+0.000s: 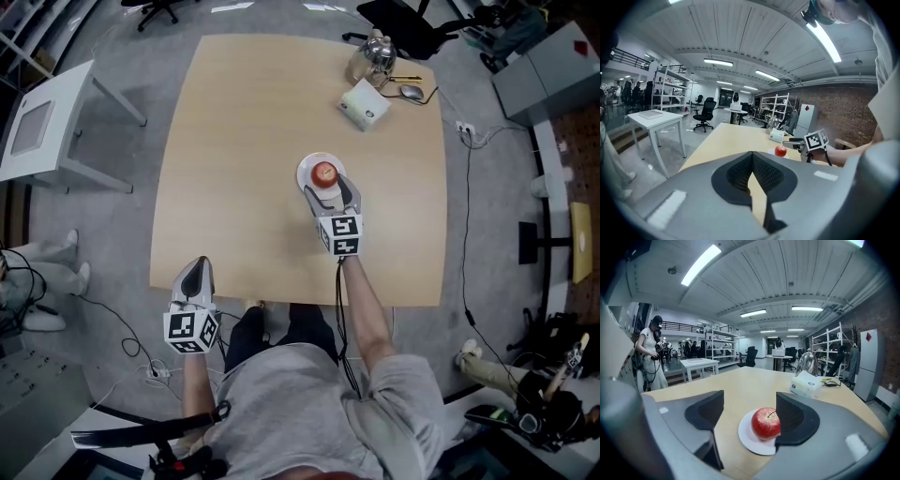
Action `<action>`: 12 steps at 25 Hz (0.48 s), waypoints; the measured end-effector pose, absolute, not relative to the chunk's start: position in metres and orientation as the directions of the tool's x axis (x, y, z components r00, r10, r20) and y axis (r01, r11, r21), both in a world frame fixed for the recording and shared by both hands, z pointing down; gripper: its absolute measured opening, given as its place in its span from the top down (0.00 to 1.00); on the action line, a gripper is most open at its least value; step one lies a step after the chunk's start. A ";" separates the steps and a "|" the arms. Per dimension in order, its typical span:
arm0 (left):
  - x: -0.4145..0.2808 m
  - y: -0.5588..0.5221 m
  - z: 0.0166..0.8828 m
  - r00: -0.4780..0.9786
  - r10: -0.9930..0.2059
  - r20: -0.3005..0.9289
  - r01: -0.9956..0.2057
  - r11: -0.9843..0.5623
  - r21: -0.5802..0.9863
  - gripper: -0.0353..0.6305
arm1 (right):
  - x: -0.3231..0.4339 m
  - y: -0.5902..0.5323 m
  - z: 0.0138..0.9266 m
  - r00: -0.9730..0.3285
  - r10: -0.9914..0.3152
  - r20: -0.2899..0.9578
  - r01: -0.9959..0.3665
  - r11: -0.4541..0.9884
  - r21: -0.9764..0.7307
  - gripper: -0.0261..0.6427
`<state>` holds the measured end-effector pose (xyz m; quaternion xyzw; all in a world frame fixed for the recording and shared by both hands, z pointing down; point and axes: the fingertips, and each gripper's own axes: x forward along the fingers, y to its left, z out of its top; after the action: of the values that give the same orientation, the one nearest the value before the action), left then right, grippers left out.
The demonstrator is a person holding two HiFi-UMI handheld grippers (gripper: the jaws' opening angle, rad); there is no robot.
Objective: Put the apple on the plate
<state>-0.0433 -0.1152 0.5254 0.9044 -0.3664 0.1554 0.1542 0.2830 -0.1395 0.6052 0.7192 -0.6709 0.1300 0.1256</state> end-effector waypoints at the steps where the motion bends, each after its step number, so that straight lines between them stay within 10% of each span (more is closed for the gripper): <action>1: -0.045 -0.115 0.524 0.684 -0.616 0.390 -0.710 -0.685 0.165 0.92 | 0.280 -0.138 0.601 0.065 -0.935 0.350 -0.998 -0.067 0.007 0.44; 12: -0.060 -0.108 0.500 0.700 -0.628 0.339 -0.702 -0.692 0.167 0.92 | 0.245 -0.108 0.565 0.044 -0.950 0.310 -0.999 -0.050 -0.011 0.61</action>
<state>-0.0603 -0.1079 0.5003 0.9107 -0.3653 0.1288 0.1433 0.2449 -0.1078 0.5654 0.7148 -0.6814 0.1176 0.1045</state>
